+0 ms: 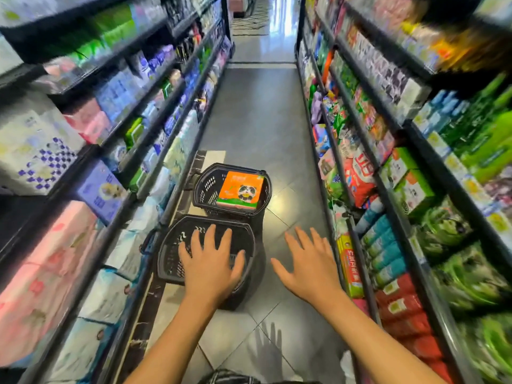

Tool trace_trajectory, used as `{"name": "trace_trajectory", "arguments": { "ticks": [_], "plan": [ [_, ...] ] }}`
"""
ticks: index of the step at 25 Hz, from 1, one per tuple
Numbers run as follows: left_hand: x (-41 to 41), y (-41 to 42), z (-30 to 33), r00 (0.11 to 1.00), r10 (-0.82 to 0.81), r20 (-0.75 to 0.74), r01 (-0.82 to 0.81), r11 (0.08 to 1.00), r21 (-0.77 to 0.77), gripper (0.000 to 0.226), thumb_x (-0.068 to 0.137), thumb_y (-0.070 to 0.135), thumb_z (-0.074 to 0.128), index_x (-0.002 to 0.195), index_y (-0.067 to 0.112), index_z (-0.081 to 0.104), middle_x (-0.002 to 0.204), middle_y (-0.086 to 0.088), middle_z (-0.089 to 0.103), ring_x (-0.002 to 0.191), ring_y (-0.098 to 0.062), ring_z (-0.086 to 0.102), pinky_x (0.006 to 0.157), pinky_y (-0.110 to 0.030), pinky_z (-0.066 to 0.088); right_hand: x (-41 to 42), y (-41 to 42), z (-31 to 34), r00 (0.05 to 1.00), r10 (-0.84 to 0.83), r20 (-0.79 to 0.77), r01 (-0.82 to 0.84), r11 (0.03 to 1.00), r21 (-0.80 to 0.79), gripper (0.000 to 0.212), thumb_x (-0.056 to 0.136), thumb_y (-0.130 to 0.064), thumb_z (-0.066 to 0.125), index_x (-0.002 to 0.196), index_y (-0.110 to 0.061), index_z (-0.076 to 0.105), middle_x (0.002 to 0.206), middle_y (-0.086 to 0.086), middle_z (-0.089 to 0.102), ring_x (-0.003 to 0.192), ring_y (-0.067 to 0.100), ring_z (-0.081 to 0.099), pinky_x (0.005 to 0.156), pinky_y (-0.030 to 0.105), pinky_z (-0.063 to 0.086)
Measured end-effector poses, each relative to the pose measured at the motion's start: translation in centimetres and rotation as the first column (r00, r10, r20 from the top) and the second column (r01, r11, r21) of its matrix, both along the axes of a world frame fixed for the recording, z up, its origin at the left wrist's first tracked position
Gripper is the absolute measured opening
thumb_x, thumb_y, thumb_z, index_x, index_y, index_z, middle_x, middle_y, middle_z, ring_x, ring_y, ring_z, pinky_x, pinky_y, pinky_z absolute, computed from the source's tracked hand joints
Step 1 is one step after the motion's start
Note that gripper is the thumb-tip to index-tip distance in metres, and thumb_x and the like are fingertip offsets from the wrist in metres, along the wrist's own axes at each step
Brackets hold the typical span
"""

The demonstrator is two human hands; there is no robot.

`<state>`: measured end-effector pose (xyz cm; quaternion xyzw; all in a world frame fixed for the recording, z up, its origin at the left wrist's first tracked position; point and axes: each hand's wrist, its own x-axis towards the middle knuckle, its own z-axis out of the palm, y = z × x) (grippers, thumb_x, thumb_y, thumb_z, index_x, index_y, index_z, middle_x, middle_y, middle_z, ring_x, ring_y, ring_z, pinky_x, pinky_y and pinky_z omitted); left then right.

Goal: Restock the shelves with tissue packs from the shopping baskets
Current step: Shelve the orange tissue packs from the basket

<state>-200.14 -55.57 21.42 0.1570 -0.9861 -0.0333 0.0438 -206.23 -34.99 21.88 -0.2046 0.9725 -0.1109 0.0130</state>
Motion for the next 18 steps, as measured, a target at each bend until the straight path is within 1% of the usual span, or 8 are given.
{"name": "trace_trajectory", "arguments": {
  "ticks": [2, 5, 7, 10, 12, 15, 16, 18],
  "plan": [
    [-3.1, 1.6, -0.1, 1.000, 0.014, -0.006, -0.014, 1.000, 0.005, 0.066, 0.086, 0.060, 0.039, 0.138, 0.023, 0.057, 0.144, -0.017, 0.053, 0.133, -0.049, 0.044, 0.103, -0.071, 0.032, -3.6, 1.4, -0.2, 0.999, 0.017, 0.030, -0.018, 1.000, 0.006, 0.080, 0.086, -0.071, 0.030, 0.152, -0.025, 0.038, 0.160, 0.006, 0.036, 0.147, 0.041, 0.027, 0.118, 0.057, 0.024],
    [-7.7, 2.2, -1.0, 0.999, 0.023, 0.027, -0.023, 1.000, 0.002, 0.067, 0.086, 0.060, 0.038, 0.137, 0.022, 0.059, 0.141, -0.019, 0.055, 0.131, -0.050, 0.046, 0.100, -0.071, 0.033, -9.7, 1.7, -0.7, 0.998, 0.044, 0.043, -0.045, 0.999, 0.003, 0.078, 0.088, -0.070, 0.033, 0.152, -0.026, 0.038, 0.160, 0.007, 0.035, 0.147, 0.041, 0.026, 0.119, 0.056, 0.023],
    [-11.0, 1.6, -1.7, 0.999, 0.043, 0.016, -0.043, 0.999, 0.016, 0.067, 0.086, 0.060, 0.039, 0.136, 0.021, 0.060, 0.140, -0.019, 0.056, 0.129, -0.050, 0.047, 0.100, -0.072, 0.033, -13.6, 0.8, -0.9, 0.996, 0.066, 0.062, -0.067, 0.998, 0.010, 0.077, 0.088, -0.071, 0.034, 0.151, -0.027, 0.038, 0.160, 0.007, 0.035, 0.148, 0.041, 0.026, 0.119, 0.056, 0.022],
    [-18.2, 0.7, -2.9, 0.999, 0.039, -0.010, -0.038, 0.998, 0.042, 0.065, 0.086, 0.060, 0.041, 0.134, 0.021, 0.061, 0.139, -0.019, 0.056, 0.127, -0.049, 0.048, 0.099, -0.071, 0.035, -19.9, -0.8, -1.6, 0.993, 0.077, 0.093, -0.081, 0.996, 0.039, 0.079, 0.088, -0.071, 0.032, 0.152, -0.027, 0.036, 0.162, 0.006, 0.032, 0.149, 0.039, 0.023, 0.120, 0.055, 0.020],
    [-24.1, 0.1, -3.3, 1.000, 0.007, -0.026, -0.005, 0.997, 0.073, 0.065, 0.086, 0.060, 0.041, 0.135, 0.021, 0.060, 0.140, -0.018, 0.056, 0.129, -0.048, 0.048, 0.100, -0.070, 0.035, -24.1, -1.9, -1.8, 0.995, 0.056, 0.086, -0.060, 0.997, 0.049, 0.079, 0.087, -0.071, 0.031, 0.152, -0.025, 0.038, 0.161, 0.006, 0.034, 0.148, 0.038, 0.026, 0.120, 0.055, 0.023],
    [-32.9, -1.5, -3.0, 0.997, -0.045, -0.064, 0.050, 0.996, 0.080, 0.064, 0.087, 0.059, 0.039, 0.134, 0.021, 0.059, 0.141, -0.017, 0.055, 0.129, -0.047, 0.046, 0.102, -0.067, 0.033, -31.0, -3.2, -1.9, 0.999, 0.013, 0.034, -0.015, 0.998, 0.061, 0.078, 0.086, -0.071, 0.034, 0.145, -0.022, 0.050, 0.154, 0.009, 0.045, 0.142, 0.041, 0.038, 0.114, 0.057, 0.034],
    [-35.3, -2.0, -2.7, 0.995, -0.059, -0.076, 0.065, 0.995, 0.076, 0.064, 0.087, 0.058, 0.038, 0.135, 0.020, 0.058, 0.141, -0.017, 0.054, 0.130, -0.047, 0.046, 0.102, -0.067, 0.032, -33.1, -3.6, -1.9, 0.999, 0.006, 0.035, -0.009, 0.997, 0.072, 0.077, 0.086, -0.070, 0.035, 0.143, -0.022, 0.051, 0.153, 0.009, 0.046, 0.140, 0.042, 0.040, 0.113, 0.057, 0.036],
    [-39.5, -3.0, -2.5, 0.994, -0.062, -0.092, 0.069, 0.994, 0.080, 0.064, 0.088, 0.057, 0.037, 0.136, 0.020, 0.057, 0.141, -0.017, 0.053, 0.131, -0.047, 0.044, 0.102, -0.066, 0.031, -37.5, -4.6, -2.1, 0.998, -0.003, 0.065, -0.003, 0.996, 0.089, 0.076, 0.087, -0.070, 0.036, 0.144, -0.022, 0.048, 0.155, 0.009, 0.042, 0.142, 0.042, 0.036, 0.114, 0.057, 0.033]
  ]
}}
